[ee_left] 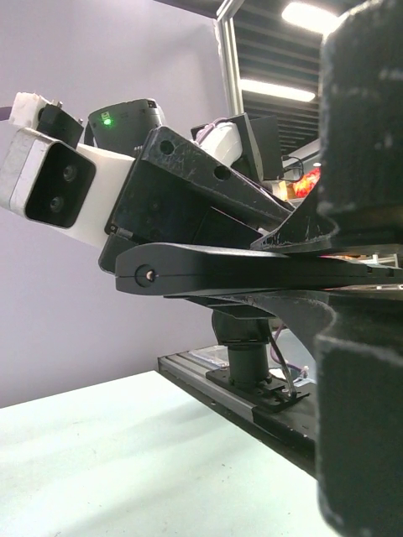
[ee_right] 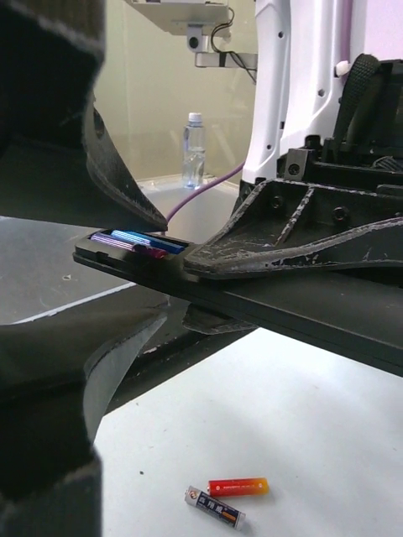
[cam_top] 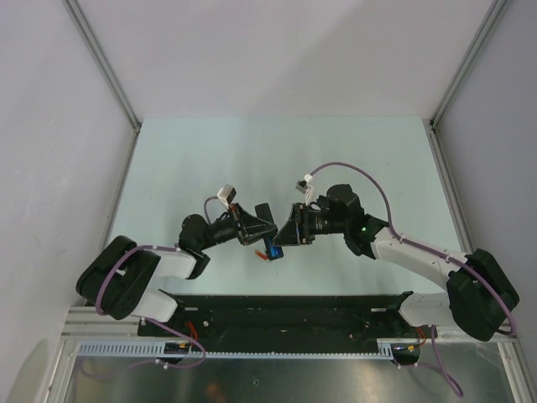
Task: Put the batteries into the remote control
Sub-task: Load the battery into the remote control.
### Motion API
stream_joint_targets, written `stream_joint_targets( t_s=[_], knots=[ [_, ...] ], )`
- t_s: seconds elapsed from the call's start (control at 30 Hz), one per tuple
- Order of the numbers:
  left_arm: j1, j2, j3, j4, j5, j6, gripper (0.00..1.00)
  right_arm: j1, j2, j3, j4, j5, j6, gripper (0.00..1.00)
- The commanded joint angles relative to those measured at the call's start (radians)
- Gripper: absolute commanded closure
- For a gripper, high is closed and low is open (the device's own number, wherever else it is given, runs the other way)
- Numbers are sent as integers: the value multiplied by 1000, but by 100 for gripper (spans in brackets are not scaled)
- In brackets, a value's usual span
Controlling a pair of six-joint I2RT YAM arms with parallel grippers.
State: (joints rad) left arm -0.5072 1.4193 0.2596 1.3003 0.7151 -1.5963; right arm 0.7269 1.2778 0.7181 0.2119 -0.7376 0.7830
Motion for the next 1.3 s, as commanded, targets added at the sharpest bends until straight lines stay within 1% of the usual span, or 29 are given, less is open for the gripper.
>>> stream_joint_targets(
  t_s=[0.0,0.1,0.2,0.23,0.33,0.4,0.47,0.5,0.53,0.57,0.6,0.63,0.67,0.7,0.77,0.83,0.87,0.9,0.97,1.0,1.03,1.13,1.23,1.27],
  knots=[
    [4,-33,1,349,14,4,100,-4,12,4,81,4,27,56],
    [4,-36,0,349,14,4,100,-6,11,0,92,4,35,61],
    [4,-34,-2,349,15,4,100,-12,8,-6,98,4,41,74],
    [4,-36,-2,349,14,4,100,-14,6,-9,101,4,42,83],
    [4,-37,0,349,15,4,100,-15,6,-12,95,6,39,95],
    [4,-37,1,349,14,2,100,-14,5,-12,90,7,36,97],
    [4,-39,1,349,14,4,100,-14,3,-12,86,7,33,96],
    [4,-39,3,349,12,4,100,-15,2,-12,86,6,35,92],
    [6,-39,3,349,12,4,100,-15,0,-12,89,6,42,69],
    [6,-39,3,349,12,4,100,-18,-1,-12,89,3,44,56],
    [4,-37,1,349,11,6,100,-23,-11,-12,89,3,48,45],
    [4,-36,1,349,9,6,100,-41,-20,-12,75,10,47,23],
    [4,-34,0,349,4,9,100,-53,-29,-12,67,10,44,16],
    [6,-33,-3,349,4,10,100,-67,-53,-12,60,7,41,6],
    [7,-28,-8,349,0,12,100,-125,-83,-11,32,-8,23,1],
    [10,-19,-14,349,-2,13,100,-173,-124,-3,-38,-11,-8,0],
    [16,-17,-20,349,-5,13,100,-213,-136,4,-78,4,-71,0],
    [19,-16,-25,349,-8,15,100,-230,-146,12,-194,38,-111,0],
    [32,-16,-42,349,-19,18,100,-242,-159,52,-348,289,-206,0],
    [35,-16,-46,349,-23,18,100,-239,-152,69,-470,413,-259,2],
    [42,-16,-54,349,-25,19,100,-235,-132,78,-503,631,-278,3],
    [52,-19,-80,347,-39,24,100,-231,-63,81,-528,875,-352,8],
    [58,-25,-100,346,-39,36,100,-248,3,93,-499,966,-416,8],
    [58,-28,-108,343,-40,36,100,-259,50,104,-488,956,-433,8]
  ],
)
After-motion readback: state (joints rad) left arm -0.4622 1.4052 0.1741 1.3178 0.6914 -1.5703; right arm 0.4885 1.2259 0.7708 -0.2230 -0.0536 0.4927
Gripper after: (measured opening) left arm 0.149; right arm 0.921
